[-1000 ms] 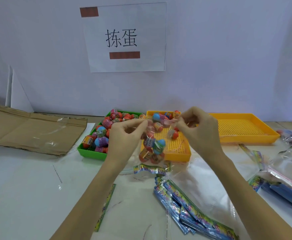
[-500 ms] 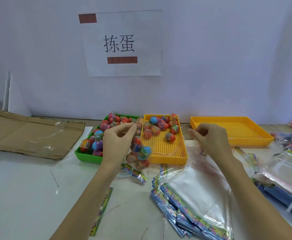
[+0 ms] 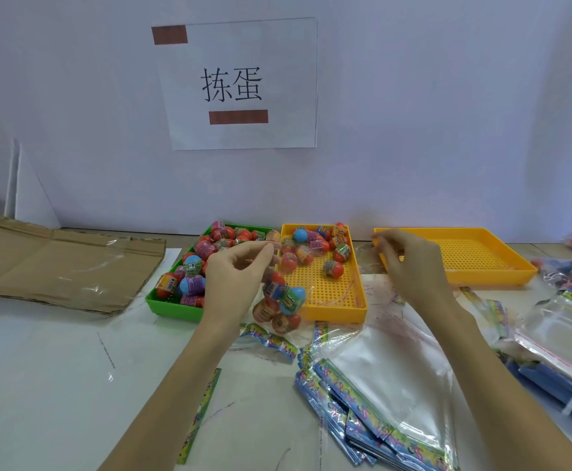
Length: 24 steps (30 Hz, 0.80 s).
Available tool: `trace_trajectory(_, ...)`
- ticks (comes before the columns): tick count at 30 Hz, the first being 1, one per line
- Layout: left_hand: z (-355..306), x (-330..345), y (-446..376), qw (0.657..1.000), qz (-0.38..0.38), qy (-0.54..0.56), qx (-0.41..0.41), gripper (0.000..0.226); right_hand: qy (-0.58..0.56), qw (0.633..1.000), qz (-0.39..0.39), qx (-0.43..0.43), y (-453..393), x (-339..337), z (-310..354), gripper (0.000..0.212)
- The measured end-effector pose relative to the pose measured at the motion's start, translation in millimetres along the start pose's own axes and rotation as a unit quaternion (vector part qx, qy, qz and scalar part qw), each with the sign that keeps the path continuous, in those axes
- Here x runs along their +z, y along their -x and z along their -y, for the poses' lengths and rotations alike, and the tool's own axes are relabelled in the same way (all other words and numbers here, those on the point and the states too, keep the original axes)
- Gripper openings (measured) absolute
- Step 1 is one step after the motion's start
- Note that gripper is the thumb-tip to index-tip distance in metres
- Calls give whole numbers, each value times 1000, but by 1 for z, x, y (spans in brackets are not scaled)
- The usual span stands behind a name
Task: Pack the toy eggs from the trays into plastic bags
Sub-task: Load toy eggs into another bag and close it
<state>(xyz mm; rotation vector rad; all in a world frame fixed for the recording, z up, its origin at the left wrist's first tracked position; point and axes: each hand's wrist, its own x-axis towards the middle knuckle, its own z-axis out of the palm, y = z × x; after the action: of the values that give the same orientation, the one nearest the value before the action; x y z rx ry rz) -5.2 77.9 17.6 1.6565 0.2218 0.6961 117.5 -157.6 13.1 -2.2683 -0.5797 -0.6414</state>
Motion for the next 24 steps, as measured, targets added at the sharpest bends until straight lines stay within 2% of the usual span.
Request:
trace_trajectory(3, -2, 0, 1, 999, -6, 35, -8, 16, -19, 1000, -9, -18, 1, -1, 10, 36)
trace_trajectory(5, -4, -1, 2, 999, -17, 49, -5, 17, -92, 996, -8, -16, 3, -4, 25, 44)
trace_trajectory(7, -5, -1, 2, 998, -29, 56, 0, 18, -201, 979, 5, -12, 4, -6, 40, 39)
trace_trajectory(8, -5, -1, 2, 998, -37, 55, 1, 19, -263, 964, 31, -4, 4, -6, 47, 29)
trace_trajectory(9, -4, 0, 2, 998, -47, 52, 2, 18, -314, 946, 80, 8, 5, -7, 54, 19)
trace_trajectory(10, -4, 0, 2, 997, -59, 48, 3, 17, -333, 933, 139, 13, 7, -7, 60, 20)
trace_trajectory(12, -1, 0, 2, 996, -84, 38, 7, 15, -267, 938, 221, -9, 11, 0, 67, 37)
trace_trajectory(14, 1, 2, 2, 995, -94, 28, 11, 14, -194, 954, 225, -40, 18, 8, 72, 42)
trace_trajectory(15, 2, 3, 3, 995, -92, 23, 12, 14, -186, 958, 212, -50, 19, 11, 73, 36)
trace_trajectory(18, 2, 5, 4, 997, -70, 33, -3, 12, -210, 959, 186, -45, 17, 14, 67, 12)
trace_trajectory(19, 1, 6, 3, 997, -53, 48, -17, 14, -222, 957, 184, -30, 15, 13, 65, 12)
trace_trajectory(22, 1, 6, 2, 991, 36, 104, -80, 41, -280, 942, 178, 43, 13, 8, 59, 12)
trace_trajectory(24, 2, 6, 3, 983, 88, 120, -109, 40, -329, 924, 167, 95, 13, 5, 57, 11)
